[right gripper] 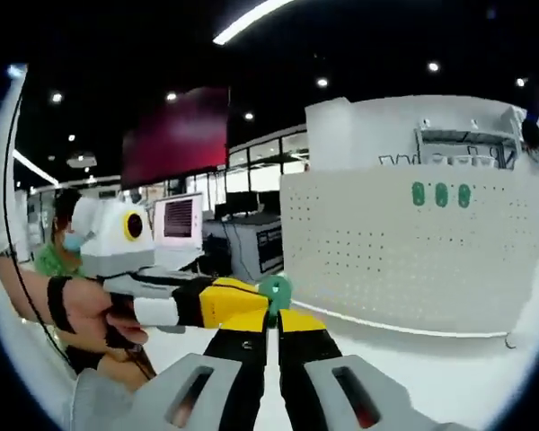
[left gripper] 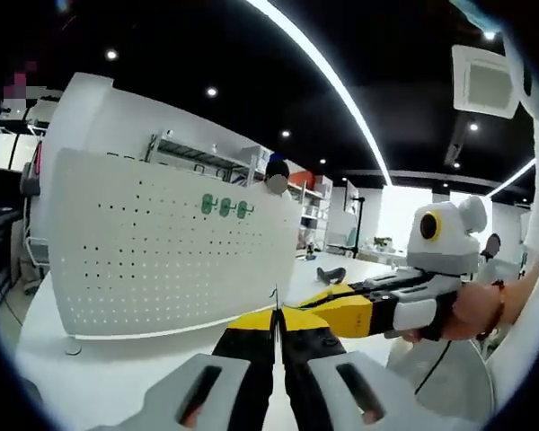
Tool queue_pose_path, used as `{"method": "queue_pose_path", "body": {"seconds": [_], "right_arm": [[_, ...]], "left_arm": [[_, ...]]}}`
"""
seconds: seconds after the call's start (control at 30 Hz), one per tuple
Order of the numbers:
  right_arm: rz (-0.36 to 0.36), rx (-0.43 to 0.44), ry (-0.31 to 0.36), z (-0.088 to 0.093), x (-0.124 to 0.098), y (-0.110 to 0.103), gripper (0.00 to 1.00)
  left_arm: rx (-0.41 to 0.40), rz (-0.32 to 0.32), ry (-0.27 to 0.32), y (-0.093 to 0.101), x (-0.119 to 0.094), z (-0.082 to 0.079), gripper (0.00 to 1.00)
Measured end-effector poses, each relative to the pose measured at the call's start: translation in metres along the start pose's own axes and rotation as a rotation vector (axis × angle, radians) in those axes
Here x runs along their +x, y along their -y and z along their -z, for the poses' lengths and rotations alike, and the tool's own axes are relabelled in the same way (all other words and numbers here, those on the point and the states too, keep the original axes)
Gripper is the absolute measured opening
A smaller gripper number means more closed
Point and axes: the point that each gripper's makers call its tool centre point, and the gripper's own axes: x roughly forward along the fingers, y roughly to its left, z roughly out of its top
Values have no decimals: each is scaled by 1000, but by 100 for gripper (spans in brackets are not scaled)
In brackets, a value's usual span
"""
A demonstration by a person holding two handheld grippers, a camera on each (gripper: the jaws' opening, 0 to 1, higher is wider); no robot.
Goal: Insert the hook assembly into the mounting plate slot until the hook locks in place.
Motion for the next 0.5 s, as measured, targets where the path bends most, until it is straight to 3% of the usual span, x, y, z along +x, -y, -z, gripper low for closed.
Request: {"method": "queue_pose_path", "body": {"seconds": [0.2, 0.5], "right_arm": [[4, -17, -7, 2, 0, -1, 2], [0, 57, -20, 5, 2, -1, 1]], "left_arm": [[36, 9, 6, 5, 0, -2, 2], [79, -4, -29, 4, 0, -1, 2]]}}
